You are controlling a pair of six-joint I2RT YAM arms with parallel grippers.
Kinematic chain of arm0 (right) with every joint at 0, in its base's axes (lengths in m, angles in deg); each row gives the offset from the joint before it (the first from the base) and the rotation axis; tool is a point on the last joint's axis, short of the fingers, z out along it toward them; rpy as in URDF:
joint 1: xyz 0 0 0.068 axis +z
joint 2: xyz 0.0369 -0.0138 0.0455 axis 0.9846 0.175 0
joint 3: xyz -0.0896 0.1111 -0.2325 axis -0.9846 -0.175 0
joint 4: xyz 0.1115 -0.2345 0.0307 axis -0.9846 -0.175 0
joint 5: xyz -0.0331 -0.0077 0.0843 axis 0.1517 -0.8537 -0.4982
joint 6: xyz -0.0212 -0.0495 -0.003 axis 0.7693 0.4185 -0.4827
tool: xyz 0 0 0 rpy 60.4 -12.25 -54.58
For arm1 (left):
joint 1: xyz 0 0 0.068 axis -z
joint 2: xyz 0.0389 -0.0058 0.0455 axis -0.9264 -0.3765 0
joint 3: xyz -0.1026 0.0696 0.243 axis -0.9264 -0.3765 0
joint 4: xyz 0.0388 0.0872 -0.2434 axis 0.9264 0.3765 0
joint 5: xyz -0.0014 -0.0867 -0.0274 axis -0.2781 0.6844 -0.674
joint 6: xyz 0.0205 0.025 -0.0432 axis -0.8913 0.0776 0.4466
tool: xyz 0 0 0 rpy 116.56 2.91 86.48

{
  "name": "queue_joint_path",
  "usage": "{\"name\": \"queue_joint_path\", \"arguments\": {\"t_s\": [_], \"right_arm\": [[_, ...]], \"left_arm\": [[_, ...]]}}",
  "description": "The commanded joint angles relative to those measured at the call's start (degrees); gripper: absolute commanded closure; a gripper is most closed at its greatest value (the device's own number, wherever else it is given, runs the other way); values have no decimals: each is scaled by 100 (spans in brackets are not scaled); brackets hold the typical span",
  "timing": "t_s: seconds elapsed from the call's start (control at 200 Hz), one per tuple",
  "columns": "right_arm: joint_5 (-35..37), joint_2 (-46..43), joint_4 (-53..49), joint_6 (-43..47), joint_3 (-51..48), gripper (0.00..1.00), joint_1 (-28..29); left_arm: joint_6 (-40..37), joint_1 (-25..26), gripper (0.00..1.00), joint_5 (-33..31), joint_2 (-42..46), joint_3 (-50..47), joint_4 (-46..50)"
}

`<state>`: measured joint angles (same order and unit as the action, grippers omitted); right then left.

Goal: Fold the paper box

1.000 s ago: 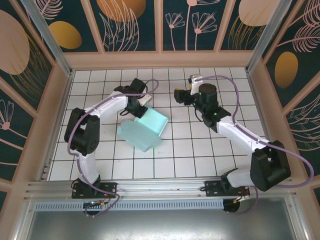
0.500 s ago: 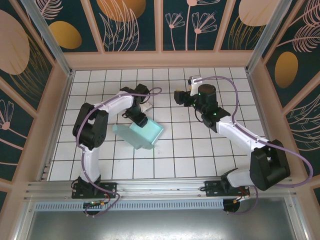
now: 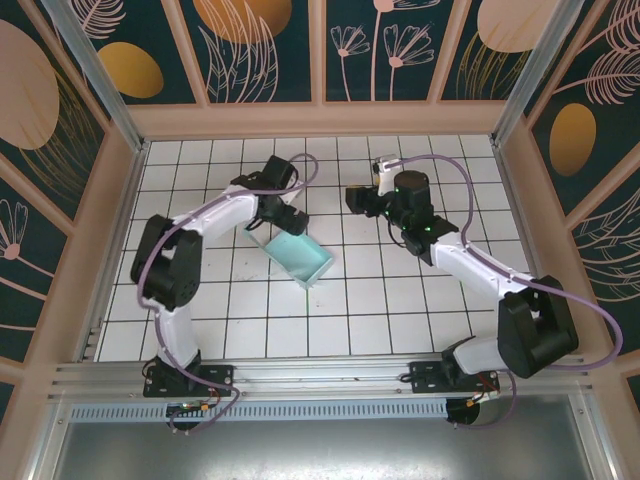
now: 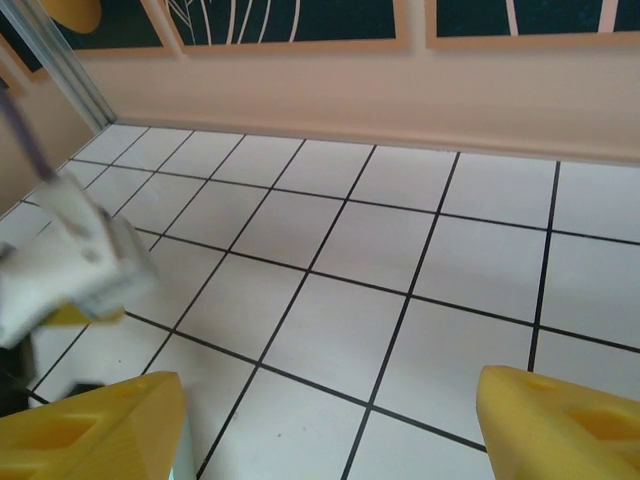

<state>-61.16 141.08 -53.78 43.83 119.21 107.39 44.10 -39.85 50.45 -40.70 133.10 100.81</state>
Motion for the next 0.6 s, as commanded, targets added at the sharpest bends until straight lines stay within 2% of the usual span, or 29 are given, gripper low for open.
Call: {"name": "queue_joint_path", "arguments": {"t_s": [0.0, 0.24, 0.35, 0.42, 0.596], "right_arm": [[-66, 193, -2, 40, -50, 23, 84], [259, 857, -64, 117, 169, 23, 647], [430, 1371, -145, 143, 452, 22, 1023], [469, 1720, -192, 165, 642, 22, 1227], [649, 2624, -353, 144, 1160, 22, 1629]], "left_arm": [[692, -162, 1, -469, 892, -416, -1533], [1535, -593, 1, -1143, 2021, -1461, -2583], [2005, -691, 1, -1804, 2580, -2149, -2973], [2239, -781, 1, -2146, 2887, -2479, -2994], [2466, -1159, 1, -2251, 3406, -3103, -2694]]}}
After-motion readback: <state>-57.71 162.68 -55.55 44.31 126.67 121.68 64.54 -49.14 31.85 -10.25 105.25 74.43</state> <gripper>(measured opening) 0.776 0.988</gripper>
